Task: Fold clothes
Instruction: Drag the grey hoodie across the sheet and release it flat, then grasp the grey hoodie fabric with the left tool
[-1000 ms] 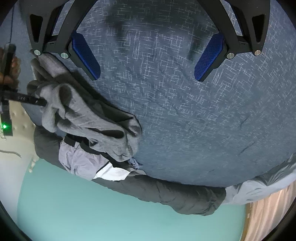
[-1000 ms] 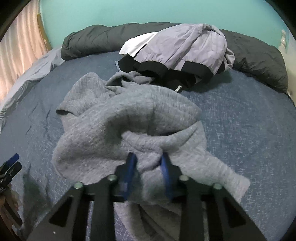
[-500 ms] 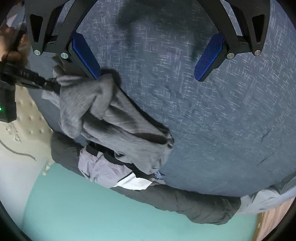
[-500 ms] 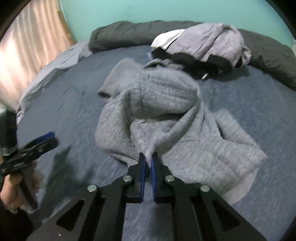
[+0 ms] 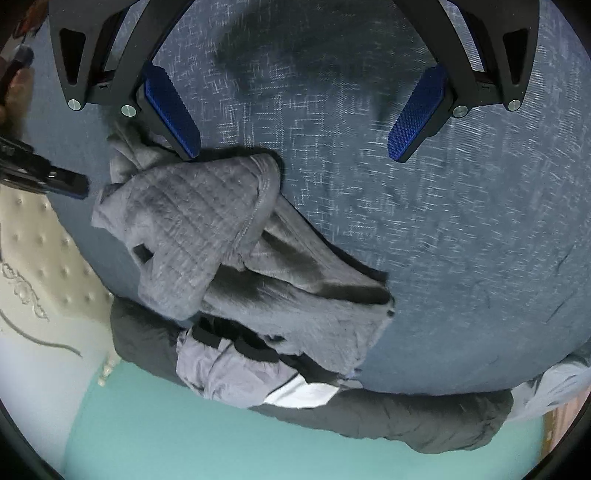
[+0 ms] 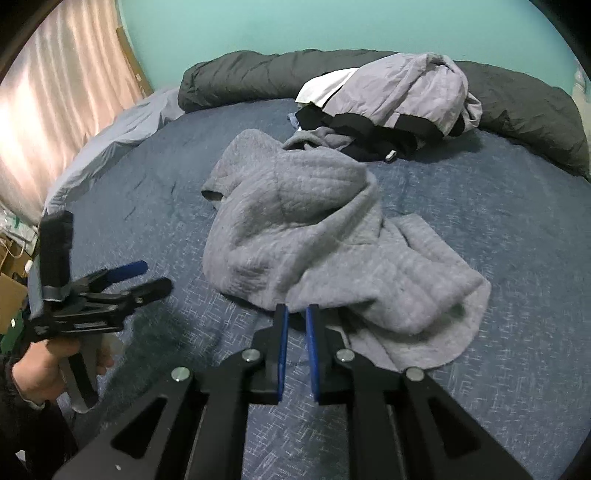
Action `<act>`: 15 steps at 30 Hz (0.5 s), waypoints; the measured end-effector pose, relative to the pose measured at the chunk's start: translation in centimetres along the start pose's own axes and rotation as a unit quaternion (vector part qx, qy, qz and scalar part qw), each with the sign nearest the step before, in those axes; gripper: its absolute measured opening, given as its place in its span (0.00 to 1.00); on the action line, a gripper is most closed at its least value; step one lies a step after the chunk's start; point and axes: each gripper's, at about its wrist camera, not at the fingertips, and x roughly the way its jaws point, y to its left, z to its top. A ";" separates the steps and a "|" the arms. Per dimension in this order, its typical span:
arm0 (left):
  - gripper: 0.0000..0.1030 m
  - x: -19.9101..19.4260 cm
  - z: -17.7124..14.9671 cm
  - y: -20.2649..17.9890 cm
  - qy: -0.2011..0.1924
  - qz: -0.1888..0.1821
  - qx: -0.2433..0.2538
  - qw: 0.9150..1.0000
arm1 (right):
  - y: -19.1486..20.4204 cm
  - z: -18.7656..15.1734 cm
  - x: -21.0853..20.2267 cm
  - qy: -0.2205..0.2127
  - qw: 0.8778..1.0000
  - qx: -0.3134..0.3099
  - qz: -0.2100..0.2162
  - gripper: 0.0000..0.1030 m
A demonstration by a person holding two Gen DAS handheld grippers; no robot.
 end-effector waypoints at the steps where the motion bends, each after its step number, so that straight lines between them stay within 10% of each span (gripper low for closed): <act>1: 1.00 0.3 0.0 -0.1 0.005 -0.002 -0.002 1.000 | -0.2 -0.1 -0.1 -0.002 1.000 0.003 0.000 0.10; 15: 0.86 4.4 0.4 -0.3 0.041 -0.032 -0.013 0.999 | -1.5 -1.0 -0.8 -0.019 1.000 0.011 0.007 0.10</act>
